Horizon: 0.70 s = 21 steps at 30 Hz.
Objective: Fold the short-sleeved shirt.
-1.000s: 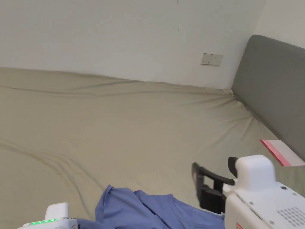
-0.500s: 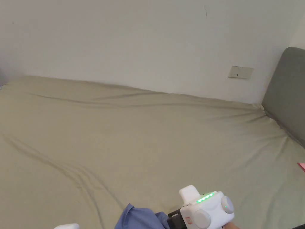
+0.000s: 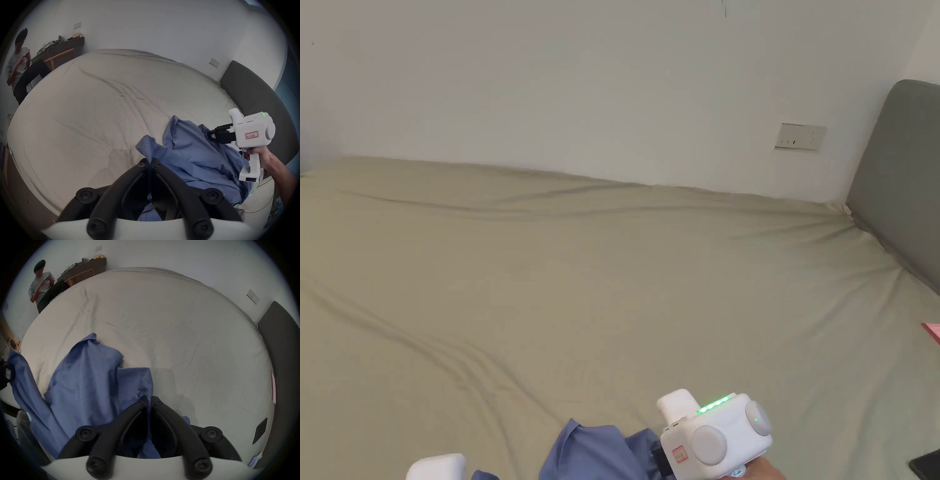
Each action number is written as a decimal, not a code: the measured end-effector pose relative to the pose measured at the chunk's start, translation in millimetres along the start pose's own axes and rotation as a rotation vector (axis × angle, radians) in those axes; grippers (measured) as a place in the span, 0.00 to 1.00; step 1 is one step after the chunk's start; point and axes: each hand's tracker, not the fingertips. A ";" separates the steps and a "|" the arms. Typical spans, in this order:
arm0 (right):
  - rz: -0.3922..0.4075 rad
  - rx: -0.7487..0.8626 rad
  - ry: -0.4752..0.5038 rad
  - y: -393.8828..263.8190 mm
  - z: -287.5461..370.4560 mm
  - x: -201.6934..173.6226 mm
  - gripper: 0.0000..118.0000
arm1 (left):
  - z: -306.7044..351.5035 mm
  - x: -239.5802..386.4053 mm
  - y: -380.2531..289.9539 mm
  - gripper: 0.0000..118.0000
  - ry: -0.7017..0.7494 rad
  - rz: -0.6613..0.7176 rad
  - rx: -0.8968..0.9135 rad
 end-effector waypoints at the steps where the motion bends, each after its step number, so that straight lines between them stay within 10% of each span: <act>1: -0.013 0.009 0.004 -0.7 8.9 2.6 0.04 | 5.6 0.5 3.0 0.00 -0.001 -0.002 0.010; 8: -0.225 0.319 0.006 10.1 139.4 38.3 0.04 | 67.3 -3.0 38.8 0.00 -0.028 -0.009 0.134; 21: -0.297 0.847 -0.204 6.7 509.8 92.5 0.04 | 293.8 -13.8 169.5 0.00 0.079 -0.076 0.622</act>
